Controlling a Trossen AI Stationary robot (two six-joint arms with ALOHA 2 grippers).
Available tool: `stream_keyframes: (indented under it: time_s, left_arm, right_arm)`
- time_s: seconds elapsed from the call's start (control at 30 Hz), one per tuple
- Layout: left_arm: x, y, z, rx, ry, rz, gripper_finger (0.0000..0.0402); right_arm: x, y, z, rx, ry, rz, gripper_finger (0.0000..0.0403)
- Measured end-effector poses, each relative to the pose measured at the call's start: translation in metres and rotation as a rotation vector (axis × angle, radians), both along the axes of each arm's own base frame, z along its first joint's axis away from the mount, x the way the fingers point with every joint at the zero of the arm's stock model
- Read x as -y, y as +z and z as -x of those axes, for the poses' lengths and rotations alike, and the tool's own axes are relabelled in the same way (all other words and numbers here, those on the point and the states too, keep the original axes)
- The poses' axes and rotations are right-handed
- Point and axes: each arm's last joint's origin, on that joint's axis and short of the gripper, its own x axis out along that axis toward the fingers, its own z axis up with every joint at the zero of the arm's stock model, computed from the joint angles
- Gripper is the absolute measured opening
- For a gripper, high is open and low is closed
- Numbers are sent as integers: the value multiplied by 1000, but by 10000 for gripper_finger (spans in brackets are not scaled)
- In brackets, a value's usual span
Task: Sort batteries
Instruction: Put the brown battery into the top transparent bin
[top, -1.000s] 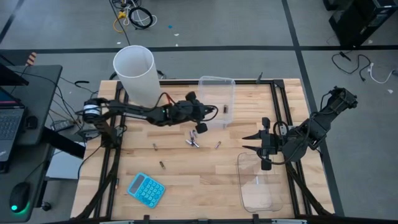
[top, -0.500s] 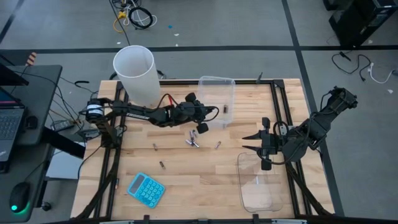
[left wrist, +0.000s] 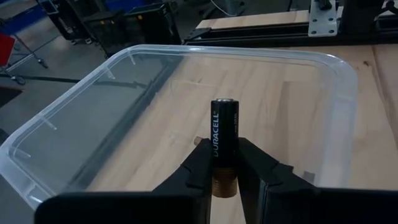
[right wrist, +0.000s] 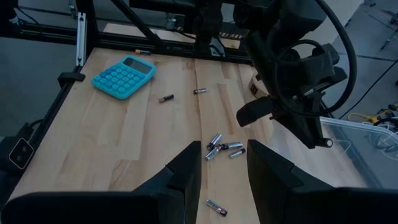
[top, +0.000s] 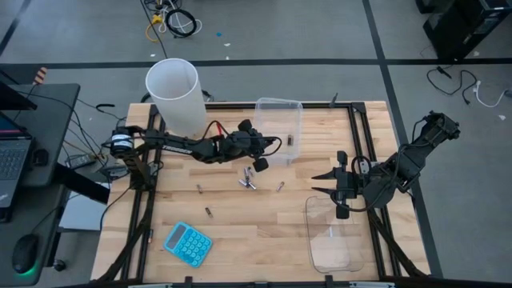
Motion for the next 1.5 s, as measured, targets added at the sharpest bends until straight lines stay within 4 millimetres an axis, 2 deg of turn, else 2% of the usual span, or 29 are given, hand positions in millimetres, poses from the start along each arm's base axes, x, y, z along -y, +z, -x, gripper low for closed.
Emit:
stream_keyframes:
  time_s: [0.4, 0.73, 0.97, 1.3, 1.5]
  left_arm:
    - [0, 0, 0, 10, 8, 18, 51]
    - [0, 0, 0, 17, 14, 31, 100]
    - [0, 1, 0, 34, 17, 39, 108]
    - [6, 17, -3, 165, -10, 26, 109]
    - [30, 36, 1, 214, -88, -6, 109]
  right_arm:
    - [0, 0, 0, 0, 0, 0, 115]
    - [0, 0, 0, 0, 0, 0, 115]
    - [0, 0, 0, 0, 0, 0, 115]
    - [0, 0, 0, 1, -3, -6, 115]
    - [0, 0, 0, -1, -2, -5, 115]
